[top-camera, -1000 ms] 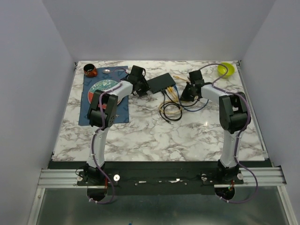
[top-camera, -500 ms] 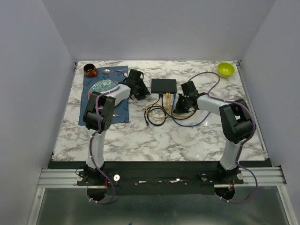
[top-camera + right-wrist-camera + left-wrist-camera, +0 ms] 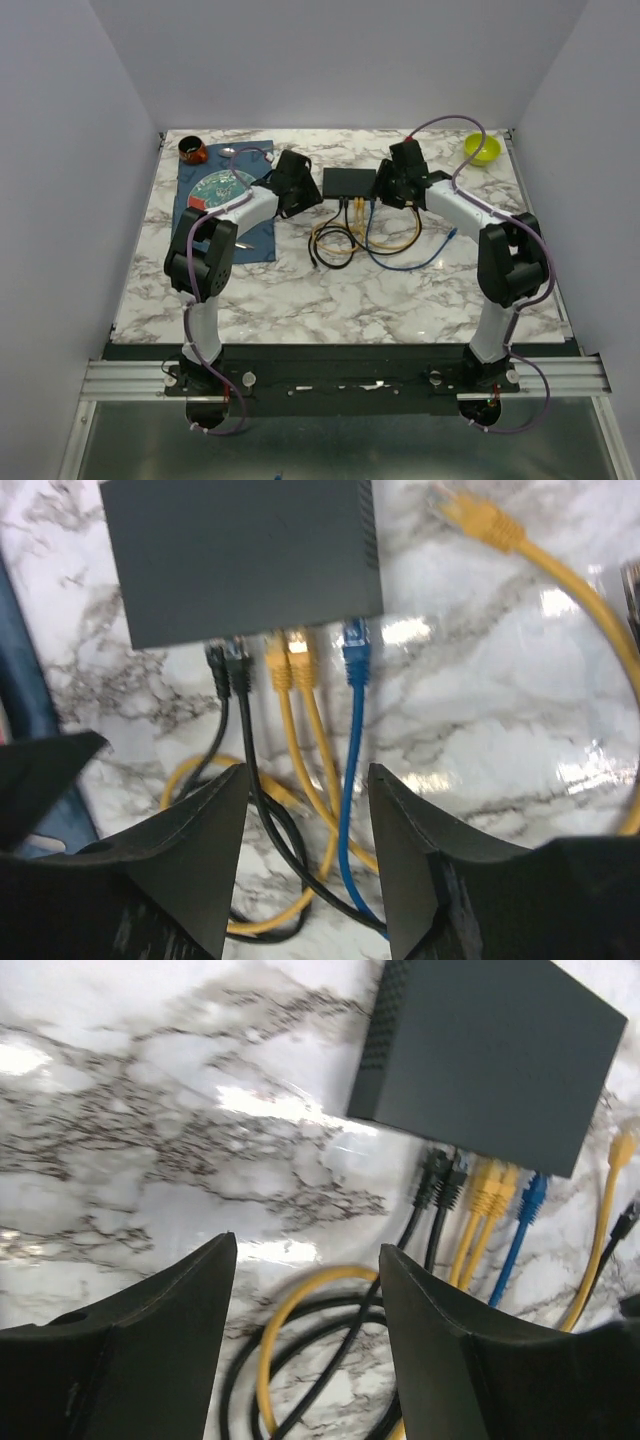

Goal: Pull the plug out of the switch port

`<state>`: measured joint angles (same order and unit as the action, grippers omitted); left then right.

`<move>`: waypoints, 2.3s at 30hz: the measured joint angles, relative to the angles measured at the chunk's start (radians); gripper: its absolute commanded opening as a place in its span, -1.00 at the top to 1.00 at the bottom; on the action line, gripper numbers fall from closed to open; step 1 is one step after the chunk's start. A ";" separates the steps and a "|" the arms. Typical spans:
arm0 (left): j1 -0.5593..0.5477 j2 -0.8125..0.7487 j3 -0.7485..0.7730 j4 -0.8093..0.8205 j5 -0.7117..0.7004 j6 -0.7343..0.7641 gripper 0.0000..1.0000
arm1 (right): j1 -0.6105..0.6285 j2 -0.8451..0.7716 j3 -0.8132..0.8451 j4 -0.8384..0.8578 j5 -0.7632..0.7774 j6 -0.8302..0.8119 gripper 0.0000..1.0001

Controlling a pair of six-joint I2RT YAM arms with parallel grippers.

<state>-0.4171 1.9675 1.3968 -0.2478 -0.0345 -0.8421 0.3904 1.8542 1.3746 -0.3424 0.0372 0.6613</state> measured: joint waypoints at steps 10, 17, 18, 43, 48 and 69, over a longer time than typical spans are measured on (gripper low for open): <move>-0.066 0.043 -0.001 0.044 0.042 0.012 -0.19 | -0.004 0.166 0.062 -0.006 -0.021 -0.008 0.17; -0.069 0.050 -0.051 0.056 0.044 0.011 -0.15 | -0.004 0.173 0.018 0.002 -0.033 -0.006 0.48; -0.069 0.050 -0.054 0.064 0.044 0.011 -0.13 | -0.004 0.173 0.008 0.008 -0.039 -0.006 0.51; -0.076 -0.188 -0.353 0.061 0.041 -0.019 -0.08 | 0.140 -0.029 -0.342 0.219 -0.122 0.071 0.61; -0.076 -0.250 -0.368 0.012 0.000 -0.014 -0.18 | 0.145 -0.068 -0.352 0.164 -0.110 0.066 -0.38; 0.071 -0.099 -0.100 0.213 0.188 -0.021 -0.53 | 0.133 -0.258 -0.367 0.129 0.097 -0.009 -0.48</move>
<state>-0.3458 1.8687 1.2968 -0.0349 0.1532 -0.8627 0.5232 1.5963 1.0080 -0.2134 0.1345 0.6525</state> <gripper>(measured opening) 0.852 0.824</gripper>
